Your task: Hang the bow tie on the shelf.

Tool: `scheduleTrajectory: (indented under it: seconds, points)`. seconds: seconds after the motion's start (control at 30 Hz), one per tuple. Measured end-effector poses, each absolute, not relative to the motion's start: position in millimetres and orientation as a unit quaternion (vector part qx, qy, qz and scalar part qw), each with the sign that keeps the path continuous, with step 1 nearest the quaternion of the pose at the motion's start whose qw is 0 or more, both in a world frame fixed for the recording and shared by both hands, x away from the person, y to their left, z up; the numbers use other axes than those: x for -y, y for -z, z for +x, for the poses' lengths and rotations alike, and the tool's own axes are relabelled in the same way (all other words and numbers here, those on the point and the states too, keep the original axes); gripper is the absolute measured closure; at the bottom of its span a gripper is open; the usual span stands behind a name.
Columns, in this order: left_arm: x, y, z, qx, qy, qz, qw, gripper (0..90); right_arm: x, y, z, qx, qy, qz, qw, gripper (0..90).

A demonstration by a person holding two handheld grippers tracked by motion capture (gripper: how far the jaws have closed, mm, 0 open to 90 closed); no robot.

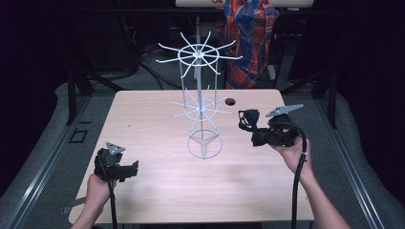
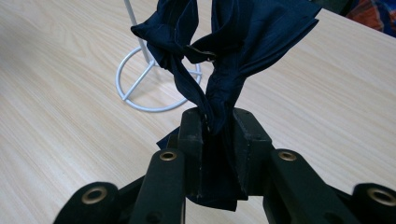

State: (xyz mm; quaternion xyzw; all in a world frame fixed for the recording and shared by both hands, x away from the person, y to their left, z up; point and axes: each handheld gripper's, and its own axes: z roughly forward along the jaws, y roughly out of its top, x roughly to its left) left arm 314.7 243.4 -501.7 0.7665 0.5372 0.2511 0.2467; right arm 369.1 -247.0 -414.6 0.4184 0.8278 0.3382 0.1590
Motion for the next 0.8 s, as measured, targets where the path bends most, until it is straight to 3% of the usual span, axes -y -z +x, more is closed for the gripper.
scheduleTrajectory:
  seconds: [0.8]
  points:
    - [-243, 501, 315, -0.535, -0.25, 0.768, 0.246, 15.5, 232, 399, 369, -0.828, -0.364, 0.396, 0.159, 74.8]
